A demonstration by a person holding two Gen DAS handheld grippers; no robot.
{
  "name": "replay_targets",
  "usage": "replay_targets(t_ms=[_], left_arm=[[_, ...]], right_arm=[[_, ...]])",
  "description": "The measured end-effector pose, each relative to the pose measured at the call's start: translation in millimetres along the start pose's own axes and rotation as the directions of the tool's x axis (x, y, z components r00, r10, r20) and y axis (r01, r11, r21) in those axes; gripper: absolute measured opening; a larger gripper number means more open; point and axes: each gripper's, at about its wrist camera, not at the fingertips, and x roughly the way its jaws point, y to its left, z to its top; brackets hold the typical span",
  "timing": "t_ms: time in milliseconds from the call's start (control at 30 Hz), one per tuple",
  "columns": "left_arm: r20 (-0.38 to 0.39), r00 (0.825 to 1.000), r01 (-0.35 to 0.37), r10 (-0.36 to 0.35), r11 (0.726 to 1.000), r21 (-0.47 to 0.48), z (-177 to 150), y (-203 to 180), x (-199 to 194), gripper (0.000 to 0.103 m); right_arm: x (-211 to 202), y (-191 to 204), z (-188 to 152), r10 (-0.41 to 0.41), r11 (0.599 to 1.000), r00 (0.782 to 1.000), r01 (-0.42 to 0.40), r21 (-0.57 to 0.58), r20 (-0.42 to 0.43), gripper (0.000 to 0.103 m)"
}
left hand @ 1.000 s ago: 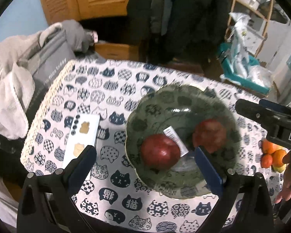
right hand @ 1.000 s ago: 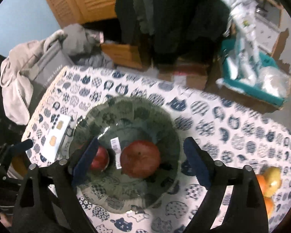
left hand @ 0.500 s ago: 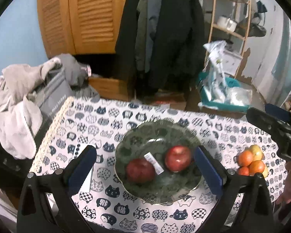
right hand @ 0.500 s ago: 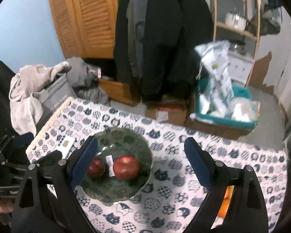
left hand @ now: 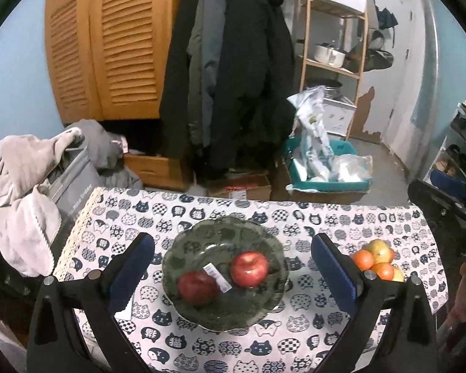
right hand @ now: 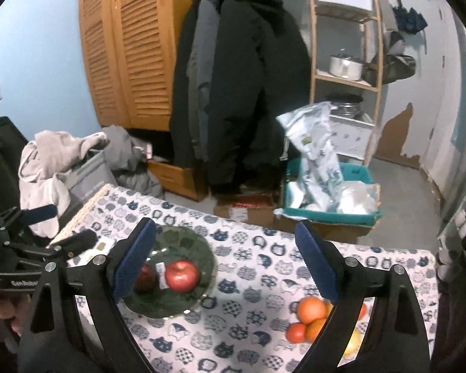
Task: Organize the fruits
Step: 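Raise both grippers from the bowl and move back toward the fruit pile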
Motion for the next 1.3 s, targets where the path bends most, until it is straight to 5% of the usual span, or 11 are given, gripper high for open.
replay_targets(t_ms=[567,1300], left_arm=[[-0.032,0.994,0.109,-0.106,0.987,0.121,2.0,-84.1,4.2,0.102],[-0.136,0.970,0.229,-0.199,0.939,0.257,-12.0,-186.6,25.2,0.102]], right_arm=[[-60.4,-89.0,-23.5,-0.138,0.984,0.990,0.136,0.114,0.010,0.091],[-85.9,-175.7,-75.4,-0.284,0.929,0.955,0.295,0.222,-0.083,0.091]])
